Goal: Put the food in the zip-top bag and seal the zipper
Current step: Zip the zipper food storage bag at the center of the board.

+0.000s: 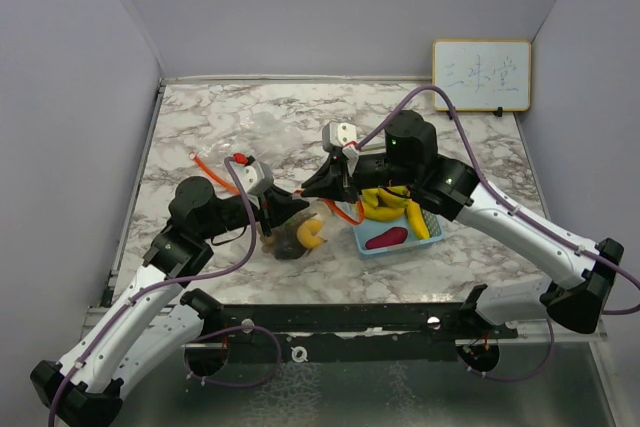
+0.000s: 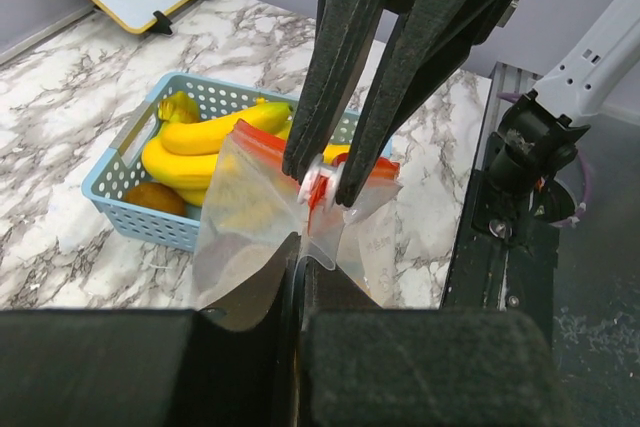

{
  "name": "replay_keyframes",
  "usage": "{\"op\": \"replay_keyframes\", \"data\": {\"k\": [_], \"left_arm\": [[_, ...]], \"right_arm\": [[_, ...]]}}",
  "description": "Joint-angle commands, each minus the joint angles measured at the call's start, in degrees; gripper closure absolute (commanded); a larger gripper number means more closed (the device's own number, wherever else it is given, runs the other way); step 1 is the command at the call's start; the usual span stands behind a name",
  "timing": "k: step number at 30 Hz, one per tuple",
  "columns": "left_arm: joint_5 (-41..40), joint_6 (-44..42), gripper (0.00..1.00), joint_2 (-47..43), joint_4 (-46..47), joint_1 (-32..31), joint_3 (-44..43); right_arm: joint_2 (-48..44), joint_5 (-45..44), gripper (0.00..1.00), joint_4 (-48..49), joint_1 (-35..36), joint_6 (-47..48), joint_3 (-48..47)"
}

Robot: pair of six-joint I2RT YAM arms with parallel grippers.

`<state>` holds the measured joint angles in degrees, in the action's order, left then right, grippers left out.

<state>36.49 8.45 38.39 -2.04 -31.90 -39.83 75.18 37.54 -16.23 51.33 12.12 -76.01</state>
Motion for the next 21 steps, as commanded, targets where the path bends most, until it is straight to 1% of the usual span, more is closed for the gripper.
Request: {"op": "replay_keyframes", "data": {"k": [1,6,10,11,12,13,18,21], "left_arm": [[-0.7,0.0,1.00,-1.3,3.1,0.0,-0.6],[-0.5,-0.2,0.89,-1.4,4.1,-0.1,0.2],[-0.5,0.2,0.83,-2.2,6.0,-0.1,1.1],[-0.3,0.4,0.88,-2.3,6.5,0.0,1.4],[0.0,0.5,0.96,-2.5,7.2,-0.1,1.6],[0.1,0.7,1.00,-2.6,7.5,0.0,1.8],[-0.2,1.1,1.00,-2.3,7.1,-0.1,1.6],[-3.2,1.7,1.00,-3.1,6.9,0.0,1.3]], "right_arm": [[-1.5,-0.9,0.98,-0.6,0.2,-1.5,-0.9],[-1.1,-1.5,0.98,-0.4,0.2,-2.5,-0.9],[-0.1,-1.6,0.98,-0.3,0.2,-3.0,-1.0],[0.2,-1.4,0.98,-0.3,0.2,-3.2,-1.0],[0.5,-1.3,0.98,-0.3,0.1,-3.3,-1.1],[0.7,-1.3,0.98,-0.3,0.2,-3.5,-1.1],[1.1,-1.4,0.98,-0.1,0.1,-3.8,-0.5],[0.9,-3.4,0.98,-0.2,0.0,-3.6,0.8]]}}
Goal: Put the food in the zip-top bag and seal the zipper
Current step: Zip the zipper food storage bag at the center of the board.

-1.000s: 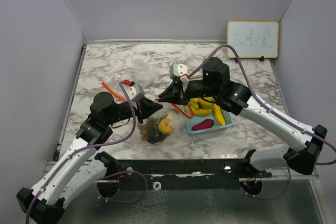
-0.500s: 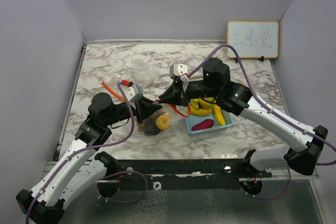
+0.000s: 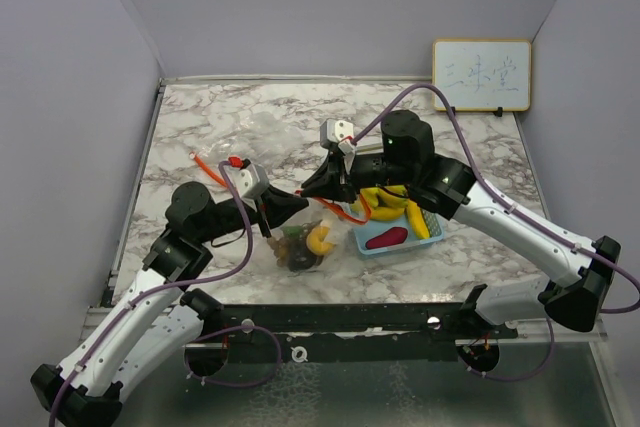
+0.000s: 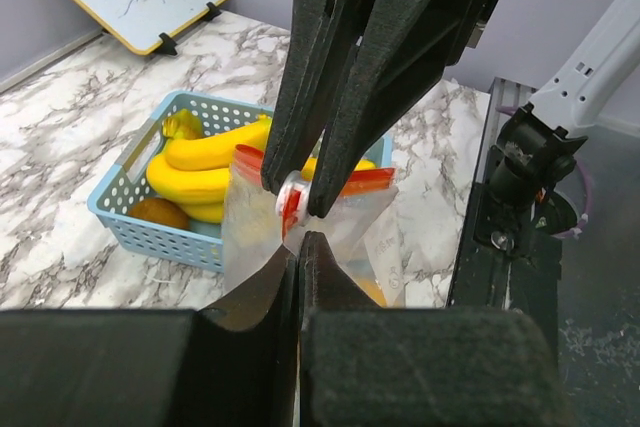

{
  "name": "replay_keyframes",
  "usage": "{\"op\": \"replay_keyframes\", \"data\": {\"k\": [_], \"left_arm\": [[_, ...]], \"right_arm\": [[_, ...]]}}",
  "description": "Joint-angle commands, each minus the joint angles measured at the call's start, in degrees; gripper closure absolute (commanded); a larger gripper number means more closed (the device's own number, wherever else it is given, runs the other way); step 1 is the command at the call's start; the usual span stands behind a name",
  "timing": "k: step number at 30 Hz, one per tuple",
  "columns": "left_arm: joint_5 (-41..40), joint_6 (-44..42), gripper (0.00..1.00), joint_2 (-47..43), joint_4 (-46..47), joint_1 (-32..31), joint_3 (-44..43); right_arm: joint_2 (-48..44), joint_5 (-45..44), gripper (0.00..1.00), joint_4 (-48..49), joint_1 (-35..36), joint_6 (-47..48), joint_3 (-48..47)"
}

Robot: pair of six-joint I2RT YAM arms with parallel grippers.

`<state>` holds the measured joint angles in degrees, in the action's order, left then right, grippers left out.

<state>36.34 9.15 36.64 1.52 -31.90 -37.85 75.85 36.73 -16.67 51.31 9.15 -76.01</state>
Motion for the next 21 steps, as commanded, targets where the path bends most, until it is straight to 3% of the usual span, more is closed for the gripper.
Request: {"op": "replay_keyframes", "data": {"k": [1,13,21], "left_arm": [[-4.4,1.0,1.00,-1.7,3.1,-0.1,-0.7],[-18.2,-2.1,1.00,-8.5,-5.0,0.0,-2.1],[-41.4,-2.3,1.00,-13.4,-9.2,0.0,-2.1]], "right_arm": [[0.1,-3.2,0.98,0.3,-0.1,-0.6,1.3],[-0.7,-6.5,0.98,0.3,-6.2,-0.2,7.8],[-1.4,-7.7,0.98,0.7,-8.9,-0.2,11.7]]}}
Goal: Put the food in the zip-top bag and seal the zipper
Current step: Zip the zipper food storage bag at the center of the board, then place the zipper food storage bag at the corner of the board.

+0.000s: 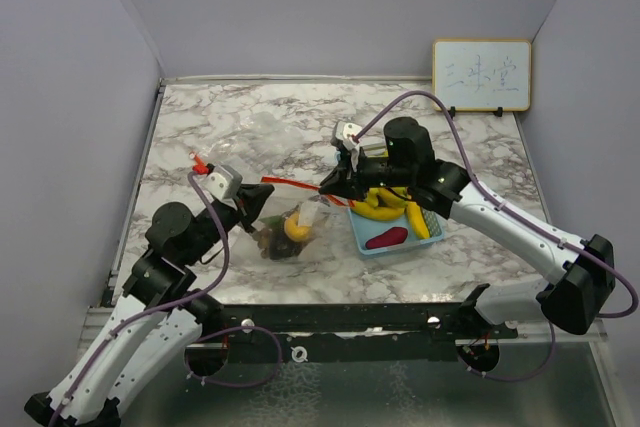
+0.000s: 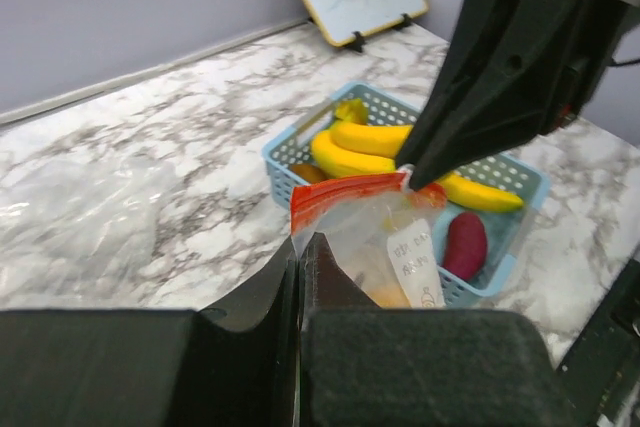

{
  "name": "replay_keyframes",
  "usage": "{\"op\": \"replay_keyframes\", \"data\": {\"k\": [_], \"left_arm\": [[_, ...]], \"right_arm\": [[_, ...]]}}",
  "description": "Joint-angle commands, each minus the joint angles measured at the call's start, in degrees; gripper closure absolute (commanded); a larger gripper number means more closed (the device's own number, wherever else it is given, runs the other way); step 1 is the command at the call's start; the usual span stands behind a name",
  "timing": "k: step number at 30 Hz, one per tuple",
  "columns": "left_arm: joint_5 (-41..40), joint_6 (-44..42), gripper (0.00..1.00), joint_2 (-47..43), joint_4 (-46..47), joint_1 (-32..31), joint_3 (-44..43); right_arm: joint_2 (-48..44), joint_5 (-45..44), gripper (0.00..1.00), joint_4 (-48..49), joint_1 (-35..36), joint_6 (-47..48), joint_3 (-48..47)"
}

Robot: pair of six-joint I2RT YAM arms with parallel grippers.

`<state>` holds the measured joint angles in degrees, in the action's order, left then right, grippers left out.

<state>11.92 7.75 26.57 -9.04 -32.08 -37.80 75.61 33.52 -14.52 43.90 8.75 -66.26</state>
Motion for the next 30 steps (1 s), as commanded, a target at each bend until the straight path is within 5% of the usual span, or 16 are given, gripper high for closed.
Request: {"op": "replay_keyframes", "data": {"k": [1,7,20,22,23,25,28,30], "left_arm": [[-19.7,-0.7,1.00,-3.7,1.4,0.1,-2.1],[-29.1,-1.1,1.00,-6.6,2.1,0.1,-2.2],[-32.5,-0.8,1.00,-6.5,5.0,0.1,-2.2],[-32.2,-0.8,1.00,-6.3,6.3,0.1,-1.8],[-32.4,-0.7,1.00,-6.1,7.0,0.1,-1.7],[-33.9,-0.3,1.00,-5.6,8.0,0.2,-2.1],[-41.3,-0.2,1.00,-5.6,8.8,0.1,-3.1],[-52.1,0.5,1.00,-6.4,9.1,0.2,-3.0]], "right_arm": [[-1.1,-5.1,0.98,-1.5,-1.5,0.1,2.4],[0.3,-9.9,0.98,-2.8,-1.9,0.1,3.5],[6.7,-17.9,0.97,-6.2,-2.0,-0.3,-0.9],[6.7,-17.7,0.54,-4.3,-2.0,-2.0,-1.7],[6.3,-16.9,0.40,-2.6,-2.0,-2.9,-2.1],[5.8,-15.3,0.31,0.8,-2.0,-5.6,-3.4],[6.6,-15.1,0.01,4.5,-2.0,-9.3,-6.2],[8.7,-17.2,0.00,5.9,-2.0,-11.1,-8.2]]}}
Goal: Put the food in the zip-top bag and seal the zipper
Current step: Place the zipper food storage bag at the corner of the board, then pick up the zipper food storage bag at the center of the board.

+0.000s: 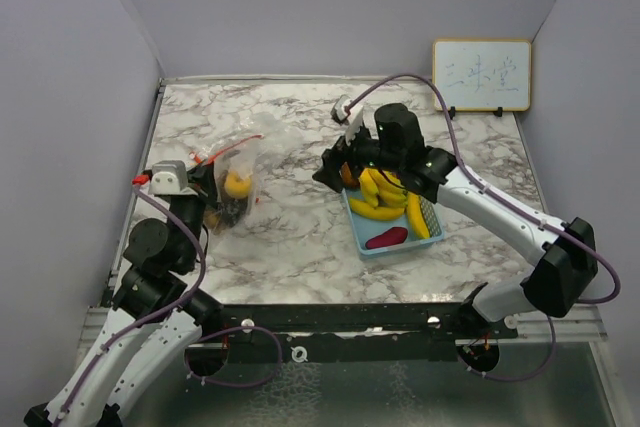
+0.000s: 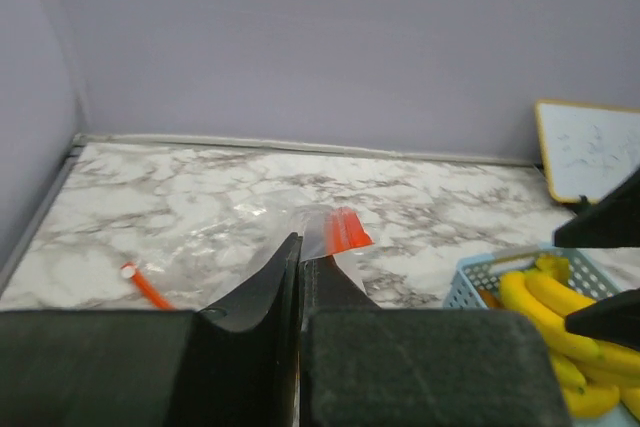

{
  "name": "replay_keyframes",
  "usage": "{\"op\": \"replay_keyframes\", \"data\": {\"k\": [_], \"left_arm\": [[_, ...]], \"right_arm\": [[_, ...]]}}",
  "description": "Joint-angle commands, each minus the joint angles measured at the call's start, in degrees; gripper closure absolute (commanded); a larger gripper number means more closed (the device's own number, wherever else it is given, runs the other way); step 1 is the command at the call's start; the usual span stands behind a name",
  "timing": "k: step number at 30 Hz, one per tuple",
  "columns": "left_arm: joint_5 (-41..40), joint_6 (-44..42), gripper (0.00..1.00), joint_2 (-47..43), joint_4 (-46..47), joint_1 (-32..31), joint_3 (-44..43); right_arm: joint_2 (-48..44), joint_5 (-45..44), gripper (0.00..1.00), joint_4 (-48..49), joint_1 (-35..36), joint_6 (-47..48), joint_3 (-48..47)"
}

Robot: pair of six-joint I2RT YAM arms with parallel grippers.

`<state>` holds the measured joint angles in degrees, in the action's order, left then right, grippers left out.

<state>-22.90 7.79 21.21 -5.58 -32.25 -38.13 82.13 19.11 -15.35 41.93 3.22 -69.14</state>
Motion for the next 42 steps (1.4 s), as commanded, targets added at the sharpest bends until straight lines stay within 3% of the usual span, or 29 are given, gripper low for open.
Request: {"op": "replay_keyframes", "data": {"k": [1,6,10,11,15,20,21,28,32,37,39,42], "left_arm": [[-21.6,0.8,1.00,-1.6,6.3,0.3,-2.1],[-35.0,2.1,1.00,-7.1,10.3,0.4,2.5],[-39.0,4.3,1.00,-9.1,8.4,0.4,3.9],[-40.0,7.0,0.95,-9.2,6.0,0.3,3.6],[-38.6,12.2,0.50,-8.7,0.8,0.3,3.0],[-32.9,11.2,0.04,-8.9,1.6,0.3,2.8],[-31.8,11.1,0.01,-8.9,1.4,0.3,2.7],[-28.1,11.6,0.01,-10.0,0.8,0.3,3.2],[-25.5,10.5,0.01,-10.8,1.5,0.3,3.4],[-22.0,8.5,0.01,-11.3,2.5,0.3,3.4],[-21.1,8.0,0.01,-11.1,2.5,0.3,3.3],[-19.6,7.9,0.01,-10.4,2.4,0.3,3.2]], "right_arm": [[4.1,-4.0,0.00,6.6,0.0,-6.1,-6.8],[18.9,-4.7,0.00,1.6,0.0,-7.4,-19.0],[28.3,-3.2,0.00,2.4,0.1,-8.4,-25.8],[30.7,-2.5,0.00,2.1,0.3,-8.6,-27.6],[38.0,-1.7,0.00,1.7,2.6,-8.3,-33.9],[45.0,-4.7,0.00,1.8,7.0,-6.9,-40.8],[46.5,-5.0,0.00,1.9,7.6,-6.8,-42.2],[57.9,-6.6,0.00,0.7,10.4,-7.0,-53.1],[64.7,-14.6,0.00,-1.2,10.6,-8.7,-59.6],[68.4,-18.8,0.02,-1.3,10.9,-9.0,-60.4],[67.5,-19.9,0.17,-0.4,10.9,-9.0,-57.7],[65.1,-21.8,0.67,0.9,10.9,-9.1,-52.5]]}}
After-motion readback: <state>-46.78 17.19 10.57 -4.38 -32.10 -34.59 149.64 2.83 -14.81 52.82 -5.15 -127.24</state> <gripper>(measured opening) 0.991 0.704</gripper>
